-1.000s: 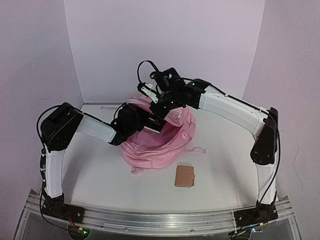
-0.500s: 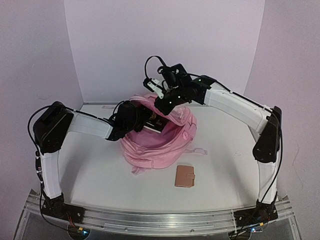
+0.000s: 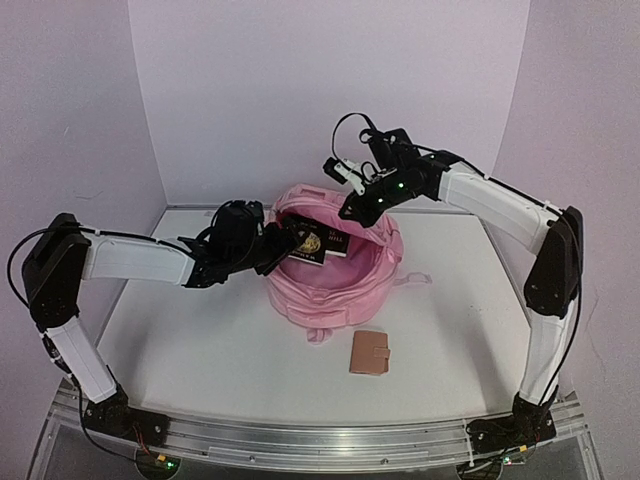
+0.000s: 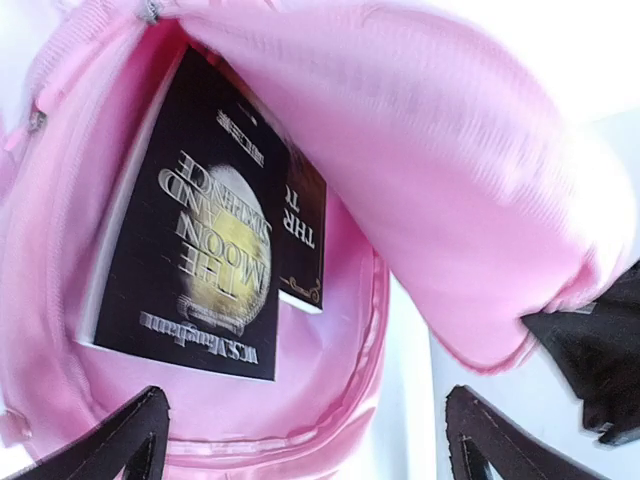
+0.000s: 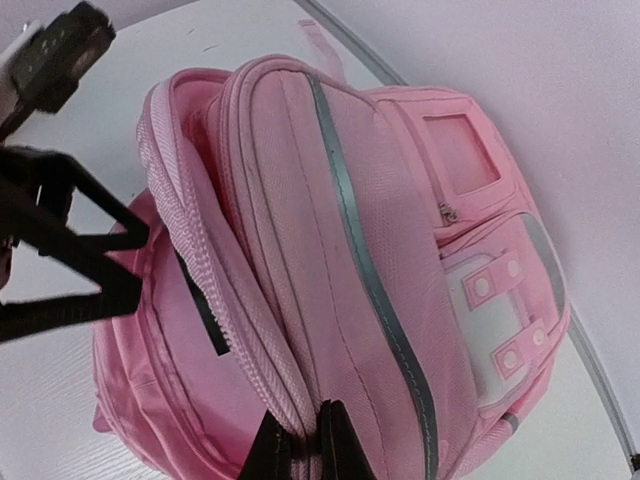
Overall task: Pack the student bag
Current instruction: Place the book in the student bag.
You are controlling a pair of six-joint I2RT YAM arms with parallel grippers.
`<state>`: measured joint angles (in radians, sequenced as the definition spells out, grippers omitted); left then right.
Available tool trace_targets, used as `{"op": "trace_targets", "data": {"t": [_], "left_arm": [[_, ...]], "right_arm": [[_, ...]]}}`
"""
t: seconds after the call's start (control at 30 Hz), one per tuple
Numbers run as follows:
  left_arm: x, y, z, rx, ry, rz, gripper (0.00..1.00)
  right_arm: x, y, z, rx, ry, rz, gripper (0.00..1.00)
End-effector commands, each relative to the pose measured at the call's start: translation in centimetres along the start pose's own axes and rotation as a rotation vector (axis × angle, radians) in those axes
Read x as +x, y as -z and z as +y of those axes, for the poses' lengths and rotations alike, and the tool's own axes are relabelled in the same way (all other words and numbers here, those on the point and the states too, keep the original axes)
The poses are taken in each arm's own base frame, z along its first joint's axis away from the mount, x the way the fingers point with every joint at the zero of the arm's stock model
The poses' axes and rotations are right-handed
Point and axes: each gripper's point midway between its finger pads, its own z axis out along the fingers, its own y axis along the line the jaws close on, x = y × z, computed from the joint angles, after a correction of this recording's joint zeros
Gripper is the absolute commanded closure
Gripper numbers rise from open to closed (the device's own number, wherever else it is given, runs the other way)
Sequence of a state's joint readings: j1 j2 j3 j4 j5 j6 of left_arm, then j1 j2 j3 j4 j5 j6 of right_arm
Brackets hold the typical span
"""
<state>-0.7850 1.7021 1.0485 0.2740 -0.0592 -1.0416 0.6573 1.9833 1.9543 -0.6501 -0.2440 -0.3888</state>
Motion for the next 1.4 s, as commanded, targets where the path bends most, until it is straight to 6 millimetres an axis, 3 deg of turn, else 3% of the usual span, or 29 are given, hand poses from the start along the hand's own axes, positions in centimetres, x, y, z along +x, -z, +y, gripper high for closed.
{"op": "trace_targets", "data": {"t": [0.0,0.07,0.13,0.33,0.53,0.6,0.83,1.07,1.37], "left_arm": [[0.1,-0.1,-1.0,0.042,-0.042,0.034,0.26],[1.2,-1.4,-1.0,0.065,-0.026,0.077,0.42],[1.8,-2.5,-0.8,0.078,-0.002,0.098,0.49],[2.7,-3.0,0.1,0.062,0.034,0.081,0.51],[3.0,-1.2,-2.0,0.045,-0.059,0.049,0.48],[3.0,-0.3,-2.1,0.012,-0.058,0.037,0.51],[2.5,2.1,1.1,-0.118,0.039,-0.008,0.52],[3.2,1.0,2.9,-0.137,0.093,0.006,0.47],[1.7,-1.2,5.4,-0.094,0.172,-0.028,0.56]], "right_arm": [[-3.3,4.4,0.9,-0.050,-0.009,-0.128,1.00],[-4.0,4.6,1.1,-0.070,-0.034,-0.144,1.00],[-4.6,4.7,1.1,-0.081,-0.052,-0.153,1.00],[-5.7,5.2,1.0,-0.090,-0.068,-0.175,1.00],[-5.5,5.1,1.1,-0.090,-0.072,-0.168,1.00],[-5.4,5.1,1.1,-0.092,-0.073,-0.166,1.00],[-5.3,5.1,1.3,-0.105,-0.078,-0.165,1.00],[-5.7,5.4,1.6,-0.120,-0.091,-0.174,1.00],[-5.3,5.4,2.1,-0.148,-0.106,-0.166,1.00]]}}
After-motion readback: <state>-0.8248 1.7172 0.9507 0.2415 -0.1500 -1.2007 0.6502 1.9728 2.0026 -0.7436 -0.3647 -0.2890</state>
